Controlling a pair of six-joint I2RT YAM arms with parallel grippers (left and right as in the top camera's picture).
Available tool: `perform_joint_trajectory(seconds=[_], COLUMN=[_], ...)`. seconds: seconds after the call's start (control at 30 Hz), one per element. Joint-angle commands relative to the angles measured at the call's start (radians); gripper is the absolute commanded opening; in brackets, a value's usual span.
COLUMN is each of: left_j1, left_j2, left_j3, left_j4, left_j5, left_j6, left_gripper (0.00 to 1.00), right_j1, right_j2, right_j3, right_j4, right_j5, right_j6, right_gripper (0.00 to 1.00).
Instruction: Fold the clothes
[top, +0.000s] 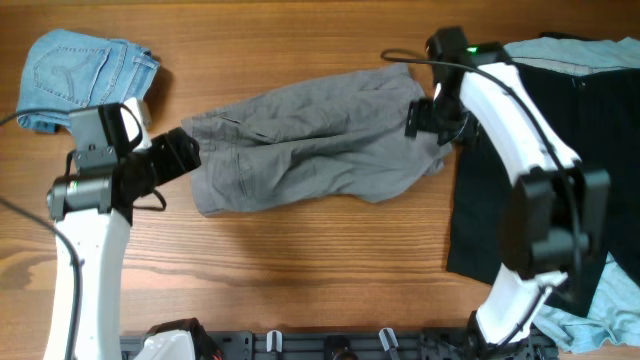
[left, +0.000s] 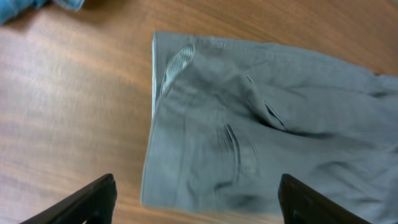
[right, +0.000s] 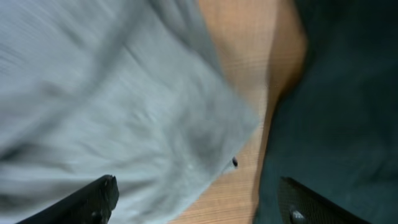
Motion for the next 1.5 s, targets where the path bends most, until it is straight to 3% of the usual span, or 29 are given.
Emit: perform_joint_trajectory(seconds=[0.0,0.23,0.33,0.4,0.47,0.57,0.67,0.73,0.77,0.93,1.03,1.07,1.1,1.37,1.47], left_j1=[-0.002,-0.01,-0.026,-0.039,-0.047,-0.047,-0.047,-0.047,-0.047,-0.045,-0.037,-0.034,-0.032,0.026,0.05], left_j2=[0.146,0.408,0.435,0.436,0.442,0.464,0.497,0.513,0.514,0.514,0.513,0.514,0.513,0.458,0.453], left_j3=[0.011,0.011,0.011,0.011,0.011,0.011,0.011,0.011,0.011,0.011,0.011,0.011,0.011,0.011,0.011], left_j4=[0.084,0.344,0.423,0.438,0.443,0.459,0.481,0.491,0.494,0.501,0.497,0.494,0.491,0.491,0.507], left_j5=[0.006,0.018,0.045,0.046,0.045,0.037,0.031,0.032,0.032,0.043,0.043,0.044,0.043,0.047,0.064], left_j6=[0.159,0.187,0.284,0.332,0.378,0.378,0.378,0.377,0.367,0.285,0.234,0.228,0.218,0.111,0.068], left_gripper=[0.81,0.84,0.83,0.78,0.63,0.55,0.53,0.5,0.43,0.07,0.04,0.04,0.04,0.04,0.04], right_j1=[-0.02,-0.02,-0.02,-0.02,-0.021,-0.022,-0.022,-0.022,-0.022,-0.022,-0.022,-0.023,-0.023,-0.072,-0.095], right_j2=[-0.127,-0.129,-0.106,-0.083,-0.051,0.003,0.063,0.104,0.131,0.205,0.212,0.21,0.206,0.13,0.109], right_j3=[0.003,-0.002,-0.002,-0.002,-0.002,-0.002,-0.002,-0.002,-0.002,-0.002,-0.002,0.0,0.001,0.001,0.001], right_j4=[0.088,0.253,0.258,0.267,0.284,0.338,0.42,0.481,0.527,0.619,0.634,0.636,0.636,0.676,0.742], right_j5=[-0.013,-0.114,-0.114,-0.114,-0.114,-0.114,-0.114,-0.115,-0.127,-0.219,-0.219,-0.219,-0.219,-0.249,-0.25], right_j6=[-0.078,-0.2,-0.19,-0.19,-0.19,-0.19,-0.194,-0.194,-0.198,-0.238,-0.245,-0.245,-0.245,-0.249,-0.165], right_gripper=[0.86,0.85,0.86,0.86,0.87,0.9,0.99,0.99,0.99,0.82,0.47,0.22,0.04,0.04,0.04])
